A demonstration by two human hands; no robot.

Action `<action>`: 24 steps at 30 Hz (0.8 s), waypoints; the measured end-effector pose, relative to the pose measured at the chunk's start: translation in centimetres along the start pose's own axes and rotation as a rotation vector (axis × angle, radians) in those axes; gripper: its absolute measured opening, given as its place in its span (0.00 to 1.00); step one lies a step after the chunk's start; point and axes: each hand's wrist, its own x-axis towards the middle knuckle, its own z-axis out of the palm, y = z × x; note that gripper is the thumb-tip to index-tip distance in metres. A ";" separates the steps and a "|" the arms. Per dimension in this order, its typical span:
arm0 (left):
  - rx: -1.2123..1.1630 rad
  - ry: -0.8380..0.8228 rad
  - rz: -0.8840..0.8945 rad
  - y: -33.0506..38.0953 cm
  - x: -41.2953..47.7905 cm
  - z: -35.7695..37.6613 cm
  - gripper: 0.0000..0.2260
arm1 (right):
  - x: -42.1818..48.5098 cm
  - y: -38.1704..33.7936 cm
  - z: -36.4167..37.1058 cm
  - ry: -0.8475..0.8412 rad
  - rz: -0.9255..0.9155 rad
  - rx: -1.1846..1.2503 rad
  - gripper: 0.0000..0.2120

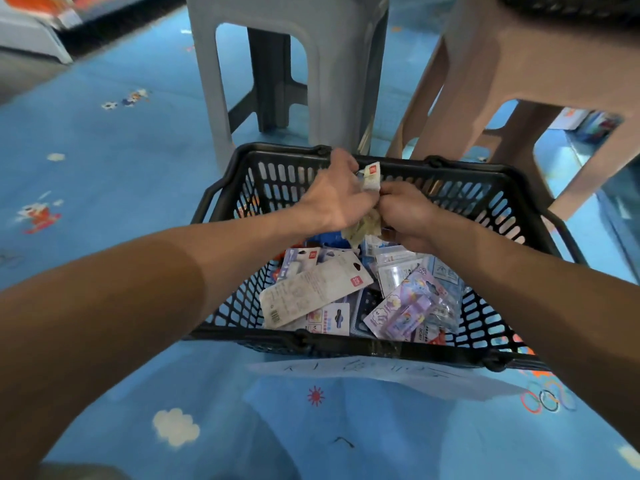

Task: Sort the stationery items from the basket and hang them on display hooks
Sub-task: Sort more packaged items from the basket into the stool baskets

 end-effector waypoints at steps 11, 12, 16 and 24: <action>-0.410 0.144 -0.187 1.2 0.2 0.5 0.38 | -0.9 -0.8 -3.0 -0.139 0.093 0.348 0.23; -0.484 0.079 -0.227 1.0 0.3 0.4 0.33 | -0.7 -0.8 -3.1 -0.125 0.079 0.366 0.23; -0.777 -0.320 -0.295 -0.1 0.3 0.1 0.16 | -0.1 -0.7 -3.2 -0.275 0.044 0.413 0.19; -0.347 -0.261 -0.483 -4.5 1.2 0.8 0.07 | 1.7 4.5 -6.7 -0.114 -0.005 -1.325 0.28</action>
